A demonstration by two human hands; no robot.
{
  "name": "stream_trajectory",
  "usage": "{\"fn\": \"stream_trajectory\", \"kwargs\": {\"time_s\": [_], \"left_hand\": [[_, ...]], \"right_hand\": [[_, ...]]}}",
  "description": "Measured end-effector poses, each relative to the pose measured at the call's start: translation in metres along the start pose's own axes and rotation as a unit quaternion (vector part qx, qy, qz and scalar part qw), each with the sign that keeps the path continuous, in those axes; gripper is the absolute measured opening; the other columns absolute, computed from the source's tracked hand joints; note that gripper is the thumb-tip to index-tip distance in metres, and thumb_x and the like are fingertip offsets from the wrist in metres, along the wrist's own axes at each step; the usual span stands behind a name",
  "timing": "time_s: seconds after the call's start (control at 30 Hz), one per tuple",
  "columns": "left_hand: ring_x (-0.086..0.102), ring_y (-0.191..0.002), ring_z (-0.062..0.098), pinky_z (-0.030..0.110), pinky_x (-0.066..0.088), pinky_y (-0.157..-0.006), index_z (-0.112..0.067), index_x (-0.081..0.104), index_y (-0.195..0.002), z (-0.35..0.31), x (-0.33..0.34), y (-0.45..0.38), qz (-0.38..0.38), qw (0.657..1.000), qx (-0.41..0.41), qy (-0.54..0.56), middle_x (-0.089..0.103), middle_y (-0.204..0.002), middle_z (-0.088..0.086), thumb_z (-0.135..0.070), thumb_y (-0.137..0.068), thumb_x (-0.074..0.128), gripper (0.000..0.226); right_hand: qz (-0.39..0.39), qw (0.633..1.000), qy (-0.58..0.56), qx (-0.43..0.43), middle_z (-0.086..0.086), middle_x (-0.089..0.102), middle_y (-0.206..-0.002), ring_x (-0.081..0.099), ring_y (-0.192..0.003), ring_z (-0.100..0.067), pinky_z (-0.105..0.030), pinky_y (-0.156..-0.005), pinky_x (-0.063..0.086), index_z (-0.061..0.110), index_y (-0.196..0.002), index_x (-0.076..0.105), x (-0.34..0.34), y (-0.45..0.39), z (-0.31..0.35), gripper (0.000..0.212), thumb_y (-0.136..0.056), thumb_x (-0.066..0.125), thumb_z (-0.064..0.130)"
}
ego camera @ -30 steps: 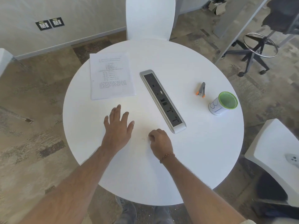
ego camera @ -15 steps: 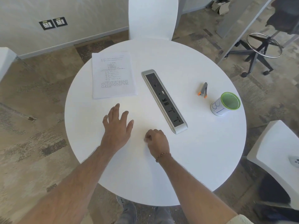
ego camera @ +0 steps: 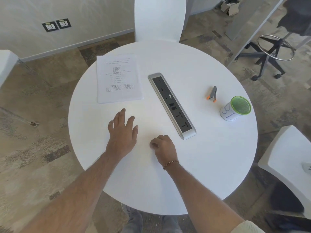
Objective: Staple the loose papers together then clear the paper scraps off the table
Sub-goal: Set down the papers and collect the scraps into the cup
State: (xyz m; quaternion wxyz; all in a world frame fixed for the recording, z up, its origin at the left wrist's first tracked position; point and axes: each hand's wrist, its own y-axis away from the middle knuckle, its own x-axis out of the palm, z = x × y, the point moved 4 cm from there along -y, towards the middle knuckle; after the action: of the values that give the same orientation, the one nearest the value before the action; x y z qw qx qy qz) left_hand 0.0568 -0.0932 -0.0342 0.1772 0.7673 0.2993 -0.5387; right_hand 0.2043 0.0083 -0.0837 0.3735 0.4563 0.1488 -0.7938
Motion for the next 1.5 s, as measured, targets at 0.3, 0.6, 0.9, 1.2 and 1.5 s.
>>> {"fn": "stream_trajectory", "kwargs": {"time_s": [0.3,0.6,0.9,1.2,1.5], "left_hand": [[0.032,-0.144,0.035,0.060,0.033,-0.108,-0.012,0.055,-0.132,-0.001,0.004,0.001,0.006,1.000,-0.005,0.003,0.032,-0.158,0.020,-0.021,-0.101,0.049,0.033],[0.032,-0.143,0.036,0.061,0.033,-0.106,-0.011,0.056,-0.130,-0.003,0.002,0.002,0.001,1.000,-0.002,0.010,0.033,-0.157,0.021,-0.015,-0.099,0.050,0.032],[0.037,-0.141,0.038,0.059,0.037,-0.104,-0.011,0.057,-0.128,0.000,0.004,0.002,-0.008,1.000,0.003,-0.001,0.036,-0.156,0.023,-0.010,-0.095,0.054,0.033],[0.035,-0.142,0.037,0.059,0.037,-0.103,-0.011,0.056,-0.128,0.000,0.004,0.001,0.000,1.000,0.003,-0.006,0.035,-0.156,0.022,0.000,-0.087,0.055,0.043],[0.034,-0.143,0.038,0.060,0.036,-0.104,-0.011,0.056,-0.128,0.003,0.006,-0.003,0.006,1.000,0.000,0.003,0.034,-0.156,0.023,0.000,-0.087,0.054,0.043]], "right_hand": [[-0.034,0.996,0.037,-0.069,-0.001,0.054,-0.067,0.046,-0.066,-0.025,-0.033,-0.057,0.043,0.011,-0.069,0.065,0.003,-0.001,0.003,0.022,-0.071,0.061,-0.010],[0.002,0.994,0.076,-0.082,-0.007,0.055,-0.076,0.047,-0.071,-0.028,-0.040,-0.060,0.046,0.008,-0.076,0.057,0.007,0.000,0.003,0.026,-0.067,0.050,-0.015],[0.015,0.999,-0.017,-0.032,-0.005,0.059,-0.088,0.046,-0.085,-0.023,-0.033,-0.071,0.043,0.007,-0.092,0.058,-0.004,-0.002,-0.001,0.020,-0.086,0.045,-0.007],[-0.020,1.000,-0.022,0.008,-0.005,0.061,-0.079,0.049,-0.083,-0.025,-0.025,-0.065,0.039,0.006,-0.076,0.070,0.011,0.002,0.011,0.012,-0.082,0.062,0.000],[0.000,0.984,0.152,-0.094,-0.008,0.050,-0.072,0.041,-0.068,-0.025,-0.031,-0.063,0.034,0.009,-0.071,0.054,0.015,0.003,0.021,0.029,-0.058,0.052,-0.016]]}}
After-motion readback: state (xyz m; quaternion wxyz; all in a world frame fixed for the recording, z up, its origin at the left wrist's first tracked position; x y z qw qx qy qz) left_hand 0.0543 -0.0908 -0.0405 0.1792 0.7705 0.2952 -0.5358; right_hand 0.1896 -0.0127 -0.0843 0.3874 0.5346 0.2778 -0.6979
